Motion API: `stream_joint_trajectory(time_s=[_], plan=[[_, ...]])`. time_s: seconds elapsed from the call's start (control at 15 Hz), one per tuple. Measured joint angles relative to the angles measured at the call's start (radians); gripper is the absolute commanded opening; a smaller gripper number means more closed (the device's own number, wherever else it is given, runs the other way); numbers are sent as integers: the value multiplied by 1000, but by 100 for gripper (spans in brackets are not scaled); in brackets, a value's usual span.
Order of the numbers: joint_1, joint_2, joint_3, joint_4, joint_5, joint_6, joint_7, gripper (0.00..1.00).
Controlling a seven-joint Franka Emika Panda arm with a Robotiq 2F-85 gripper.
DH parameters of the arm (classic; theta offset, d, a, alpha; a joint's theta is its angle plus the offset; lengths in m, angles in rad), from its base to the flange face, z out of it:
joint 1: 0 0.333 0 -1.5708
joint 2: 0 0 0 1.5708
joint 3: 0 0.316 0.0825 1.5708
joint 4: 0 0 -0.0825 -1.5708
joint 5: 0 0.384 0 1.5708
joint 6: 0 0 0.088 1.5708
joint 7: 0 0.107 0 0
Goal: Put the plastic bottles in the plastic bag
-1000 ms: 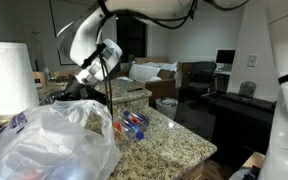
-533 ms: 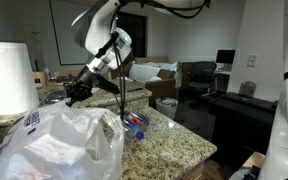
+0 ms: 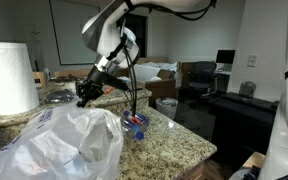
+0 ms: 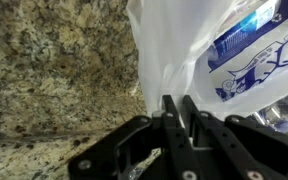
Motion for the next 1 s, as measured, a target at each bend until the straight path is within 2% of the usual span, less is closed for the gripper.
stream_joint_trajectory(time_s=[0.2, 0.47, 0.53, 0.6, 0.93, 1.0], plan=[[-1, 3, 5, 1, -1, 2, 3, 40], [-1, 5, 6, 1, -1, 2, 3, 40], [-1, 5, 6, 1, -1, 2, 3, 65], [-1, 5, 6, 1, -1, 2, 3, 66], [-2, 26, 8, -1, 6, -8, 52, 98], [-5, 27, 8, -7, 25, 3, 63, 99]])
